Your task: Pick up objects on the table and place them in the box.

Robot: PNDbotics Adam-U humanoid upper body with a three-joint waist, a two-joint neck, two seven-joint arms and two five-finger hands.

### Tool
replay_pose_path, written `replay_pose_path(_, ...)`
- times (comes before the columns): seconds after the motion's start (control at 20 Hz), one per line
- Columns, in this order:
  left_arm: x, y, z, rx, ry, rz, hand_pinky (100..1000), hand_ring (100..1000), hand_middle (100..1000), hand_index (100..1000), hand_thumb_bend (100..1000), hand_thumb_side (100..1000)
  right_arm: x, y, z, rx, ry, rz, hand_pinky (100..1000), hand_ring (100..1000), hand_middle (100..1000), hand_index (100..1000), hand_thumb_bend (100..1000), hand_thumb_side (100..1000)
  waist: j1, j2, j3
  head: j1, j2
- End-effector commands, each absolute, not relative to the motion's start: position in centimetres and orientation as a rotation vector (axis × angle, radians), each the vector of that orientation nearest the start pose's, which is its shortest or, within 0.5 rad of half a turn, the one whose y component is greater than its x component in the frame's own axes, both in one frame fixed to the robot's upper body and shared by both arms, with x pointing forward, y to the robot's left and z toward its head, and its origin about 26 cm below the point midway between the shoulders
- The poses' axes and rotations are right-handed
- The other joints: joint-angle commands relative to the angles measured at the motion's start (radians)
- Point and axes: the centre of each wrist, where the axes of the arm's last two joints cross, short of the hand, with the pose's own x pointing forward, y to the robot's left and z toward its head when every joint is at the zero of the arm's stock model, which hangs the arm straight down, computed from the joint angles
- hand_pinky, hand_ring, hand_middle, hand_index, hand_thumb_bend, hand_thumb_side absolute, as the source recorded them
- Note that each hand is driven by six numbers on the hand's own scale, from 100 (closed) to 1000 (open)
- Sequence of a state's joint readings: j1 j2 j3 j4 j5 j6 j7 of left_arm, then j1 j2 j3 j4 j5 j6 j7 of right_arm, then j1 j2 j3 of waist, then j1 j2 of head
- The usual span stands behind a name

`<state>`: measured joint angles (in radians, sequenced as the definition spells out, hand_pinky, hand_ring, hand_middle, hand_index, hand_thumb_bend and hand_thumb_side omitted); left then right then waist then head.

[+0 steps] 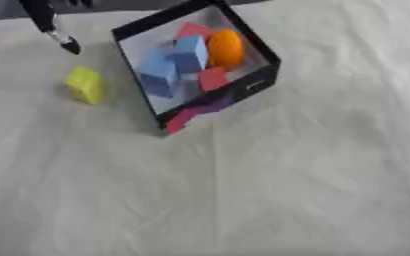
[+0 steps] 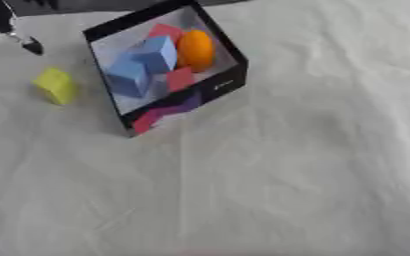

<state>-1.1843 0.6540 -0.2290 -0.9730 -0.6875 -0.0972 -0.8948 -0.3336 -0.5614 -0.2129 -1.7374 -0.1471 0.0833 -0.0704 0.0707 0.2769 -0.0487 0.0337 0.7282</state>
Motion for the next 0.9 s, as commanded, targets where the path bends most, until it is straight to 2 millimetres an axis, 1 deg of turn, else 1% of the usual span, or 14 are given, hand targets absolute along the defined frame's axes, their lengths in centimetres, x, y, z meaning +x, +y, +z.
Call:
replay_pose_path(0.05, 46.3, 30.8, 35.5, 0.800, -1.114, -1.667, 820, 791, 732, 725, 742, 106, 32.3, -38.0, 22.4, -0.502, -2.063, 0.179, 774, 793, 753, 876, 100, 675, -0.011, -0.037, -0.001, -0.001, -0.006)
replay_pose_path(0.2, 46.5, 30.7, 34.6, 0.809, -1.068, -1.706, 822, 797, 739, 718, 746, 102, 32.3, -38.0, 22.4, -0.502, -2.064, 0.179, 774, 793, 752, 876, 100, 676, -0.013, -0.034, -0.003, 0.002, -0.006)
replay_pose_path(0.5, 47.0, 31.1, 33.3, 0.811, -1.007, -1.737, 823, 800, 741, 721, 770, 130, 32.3, -37.9, 22.4, -0.502, -2.064, 0.177, 773, 792, 752, 876, 100, 679, -0.012, -0.030, -0.005, 0.004, -0.005)
replay_pose_path(0.6, 47.1, 31.4, 32.8, 0.804, -0.992, -1.744, 822, 798, 739, 720, 786, 117, 32.3, -37.9, 22.4, -0.501, -2.064, 0.178, 773, 792, 752, 876, 100, 678, -0.011, -0.030, -0.006, 0.004, -0.006)
replay_pose_path(0.65, 47.2, 31.5, 32.5, 0.800, -0.985, -1.748, 822, 799, 741, 721, 772, 128, 32.3, -37.9, 22.4, -0.500, -2.064, 0.178, 773, 792, 752, 876, 100, 680, -0.011, -0.029, -0.006, 0.004, -0.006)
replay_pose_path(0.9, 47.5, 31.7, 31.7, 0.805, -0.946, -1.768, 818, 799, 740, 720, 787, 114, 32.3, -37.9, 22.4, -0.498, -2.065, 0.178, 773, 793, 752, 876, 100, 682, -0.011, -0.027, -0.009, 0.006, -0.008)
